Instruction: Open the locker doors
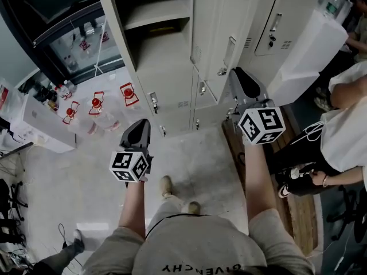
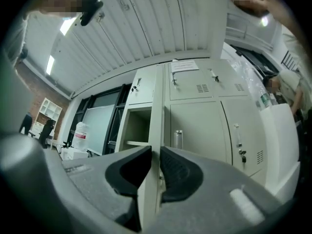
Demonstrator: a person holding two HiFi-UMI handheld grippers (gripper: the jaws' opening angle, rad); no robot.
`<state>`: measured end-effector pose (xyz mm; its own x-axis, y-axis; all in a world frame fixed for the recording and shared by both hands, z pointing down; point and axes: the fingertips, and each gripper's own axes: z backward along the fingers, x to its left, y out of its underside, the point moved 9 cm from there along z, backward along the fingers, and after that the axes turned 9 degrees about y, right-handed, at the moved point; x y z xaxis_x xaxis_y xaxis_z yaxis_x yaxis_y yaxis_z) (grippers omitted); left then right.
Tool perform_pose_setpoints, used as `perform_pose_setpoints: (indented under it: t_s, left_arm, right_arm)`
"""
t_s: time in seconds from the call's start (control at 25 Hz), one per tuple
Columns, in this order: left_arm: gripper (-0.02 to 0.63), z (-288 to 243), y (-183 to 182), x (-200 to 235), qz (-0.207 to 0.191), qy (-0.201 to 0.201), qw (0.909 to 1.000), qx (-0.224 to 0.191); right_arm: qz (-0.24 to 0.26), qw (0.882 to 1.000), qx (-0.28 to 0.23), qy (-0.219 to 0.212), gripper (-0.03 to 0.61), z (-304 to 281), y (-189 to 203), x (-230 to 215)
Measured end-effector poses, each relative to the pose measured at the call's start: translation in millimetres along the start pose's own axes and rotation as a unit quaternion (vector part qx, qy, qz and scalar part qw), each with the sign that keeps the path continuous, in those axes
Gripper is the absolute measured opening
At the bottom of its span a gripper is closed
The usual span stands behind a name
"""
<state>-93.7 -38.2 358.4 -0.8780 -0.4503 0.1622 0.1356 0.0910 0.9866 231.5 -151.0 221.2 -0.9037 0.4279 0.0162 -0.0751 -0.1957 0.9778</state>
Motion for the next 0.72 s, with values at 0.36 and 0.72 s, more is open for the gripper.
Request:
perform_pose_setpoints:
  t_s: [0.36, 0.72]
  left_arm:
    - [-0.002, -3.2, 11.5, 22.5, 0.009, -0.010, 0.9999, 0.007]
    - [-0.002, -16.3, 41.9, 72.4, 0.016, -0.013, 0.9998, -0.003]
  right_arm:
    - [0.014, 0.998, -0.022, 0.050, 0.049, 29.8, 14.2, 2.6]
    - [-0.023, 0.999, 0.047, -0.015, 0.049, 10.3, 109.4, 49.8]
